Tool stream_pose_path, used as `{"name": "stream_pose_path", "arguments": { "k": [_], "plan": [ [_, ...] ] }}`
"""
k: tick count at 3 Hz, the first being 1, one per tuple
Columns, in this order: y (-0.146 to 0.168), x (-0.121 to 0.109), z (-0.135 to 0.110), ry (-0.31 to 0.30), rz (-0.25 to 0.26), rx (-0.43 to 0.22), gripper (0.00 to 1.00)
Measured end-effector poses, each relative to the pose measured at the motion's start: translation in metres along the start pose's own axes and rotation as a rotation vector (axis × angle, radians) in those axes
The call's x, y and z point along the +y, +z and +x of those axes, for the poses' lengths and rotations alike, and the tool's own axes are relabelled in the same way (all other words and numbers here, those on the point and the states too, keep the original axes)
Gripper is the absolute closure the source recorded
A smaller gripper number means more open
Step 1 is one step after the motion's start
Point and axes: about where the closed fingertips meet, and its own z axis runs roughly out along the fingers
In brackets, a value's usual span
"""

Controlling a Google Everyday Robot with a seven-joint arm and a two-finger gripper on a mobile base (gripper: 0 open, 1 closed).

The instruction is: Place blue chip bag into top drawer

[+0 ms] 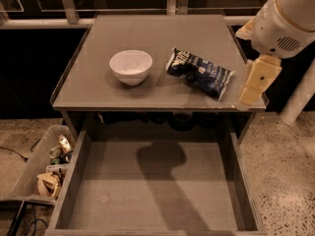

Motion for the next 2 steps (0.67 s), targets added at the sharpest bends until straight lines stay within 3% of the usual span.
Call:
{"name": "stream_pose_path", "arguments": {
  "k": [2],
  "plan": [
    [0.036, -0.039, -0.003, 0.081, 0.075, -0.169, 0.00]
  ]
}}
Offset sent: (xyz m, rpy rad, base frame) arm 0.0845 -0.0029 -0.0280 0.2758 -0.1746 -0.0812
